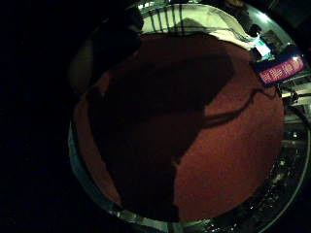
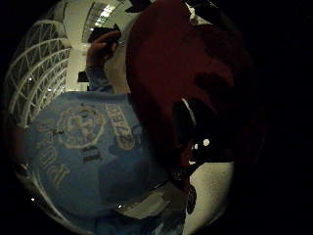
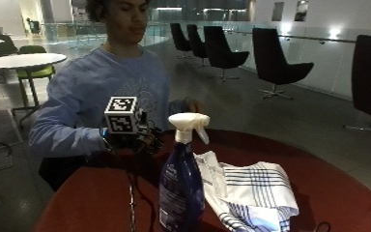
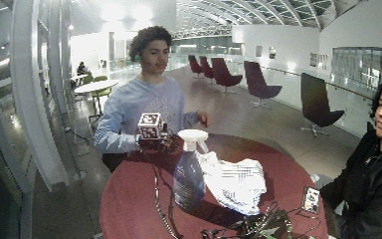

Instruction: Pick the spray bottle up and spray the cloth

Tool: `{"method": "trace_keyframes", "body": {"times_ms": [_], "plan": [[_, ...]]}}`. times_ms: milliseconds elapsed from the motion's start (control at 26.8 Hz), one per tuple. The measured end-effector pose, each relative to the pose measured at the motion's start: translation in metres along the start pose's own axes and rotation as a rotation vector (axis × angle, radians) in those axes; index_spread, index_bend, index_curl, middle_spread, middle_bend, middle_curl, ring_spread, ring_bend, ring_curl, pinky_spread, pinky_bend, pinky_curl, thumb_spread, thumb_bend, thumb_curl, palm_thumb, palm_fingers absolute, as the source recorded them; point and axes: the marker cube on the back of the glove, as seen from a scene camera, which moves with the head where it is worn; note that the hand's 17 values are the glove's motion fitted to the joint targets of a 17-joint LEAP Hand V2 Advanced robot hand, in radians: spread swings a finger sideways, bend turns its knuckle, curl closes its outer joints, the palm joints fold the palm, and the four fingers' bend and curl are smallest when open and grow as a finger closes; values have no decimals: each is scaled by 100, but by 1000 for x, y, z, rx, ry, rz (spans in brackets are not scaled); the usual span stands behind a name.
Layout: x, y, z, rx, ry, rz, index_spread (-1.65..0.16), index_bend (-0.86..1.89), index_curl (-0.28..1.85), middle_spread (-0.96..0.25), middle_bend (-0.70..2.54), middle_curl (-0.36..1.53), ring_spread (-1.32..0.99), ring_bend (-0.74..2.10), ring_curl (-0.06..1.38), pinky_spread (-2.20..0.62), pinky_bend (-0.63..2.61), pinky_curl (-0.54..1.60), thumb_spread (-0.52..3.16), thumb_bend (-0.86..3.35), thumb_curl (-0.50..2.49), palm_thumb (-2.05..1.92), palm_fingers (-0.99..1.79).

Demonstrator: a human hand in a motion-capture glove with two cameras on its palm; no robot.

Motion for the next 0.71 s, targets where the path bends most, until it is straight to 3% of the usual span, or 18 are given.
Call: {"method": "trace_keyframes", "body": {"times_ms": [298,708], "plan": [[3,5,-2,5,-4,19,-33,20,17,1,30,15,5,24,12,19,35,17,81,35,16,56,47],[10,5,-13,38,16,46,-38,18,24,1,27,23,6,22,17,23,32,22,108,31,22,60,47]]}}
